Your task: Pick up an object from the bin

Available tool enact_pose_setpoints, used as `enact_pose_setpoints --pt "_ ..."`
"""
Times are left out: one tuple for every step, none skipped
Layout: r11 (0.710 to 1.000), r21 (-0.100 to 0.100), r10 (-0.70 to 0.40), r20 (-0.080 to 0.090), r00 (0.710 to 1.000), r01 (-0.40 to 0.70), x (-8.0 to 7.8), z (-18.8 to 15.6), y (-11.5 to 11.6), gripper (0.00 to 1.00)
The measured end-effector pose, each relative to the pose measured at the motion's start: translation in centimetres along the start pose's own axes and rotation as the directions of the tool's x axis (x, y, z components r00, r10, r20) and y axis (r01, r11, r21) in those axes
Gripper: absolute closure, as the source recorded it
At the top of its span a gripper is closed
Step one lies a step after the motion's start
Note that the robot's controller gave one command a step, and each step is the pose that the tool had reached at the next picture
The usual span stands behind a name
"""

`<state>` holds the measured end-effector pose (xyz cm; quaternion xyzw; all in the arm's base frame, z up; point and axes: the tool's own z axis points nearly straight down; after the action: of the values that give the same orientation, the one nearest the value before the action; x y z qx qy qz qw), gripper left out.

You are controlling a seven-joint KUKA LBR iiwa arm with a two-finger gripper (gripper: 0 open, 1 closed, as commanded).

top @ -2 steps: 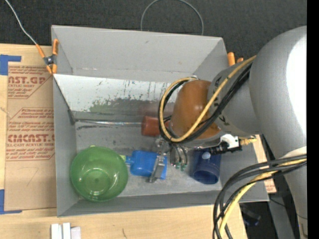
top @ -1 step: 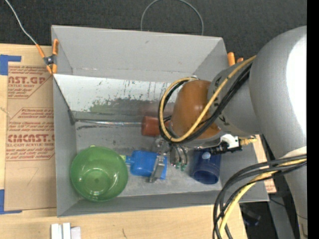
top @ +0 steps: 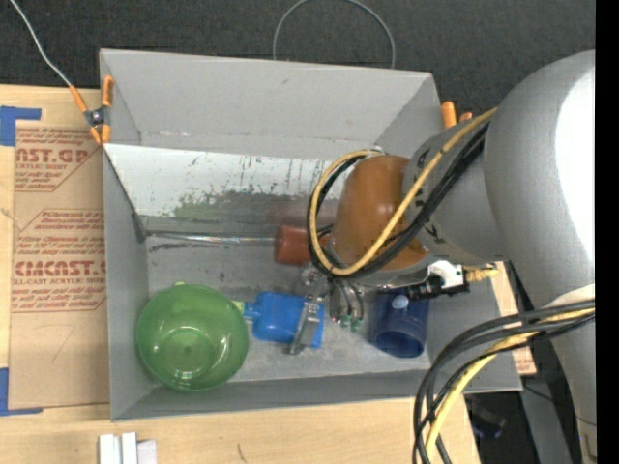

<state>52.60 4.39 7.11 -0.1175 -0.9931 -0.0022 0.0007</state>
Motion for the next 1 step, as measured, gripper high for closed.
enact_pose_setpoints --pt "1.000 0.000 0.000 0.000 1.000 0.000 0.00 0.00 0.00 1.00"
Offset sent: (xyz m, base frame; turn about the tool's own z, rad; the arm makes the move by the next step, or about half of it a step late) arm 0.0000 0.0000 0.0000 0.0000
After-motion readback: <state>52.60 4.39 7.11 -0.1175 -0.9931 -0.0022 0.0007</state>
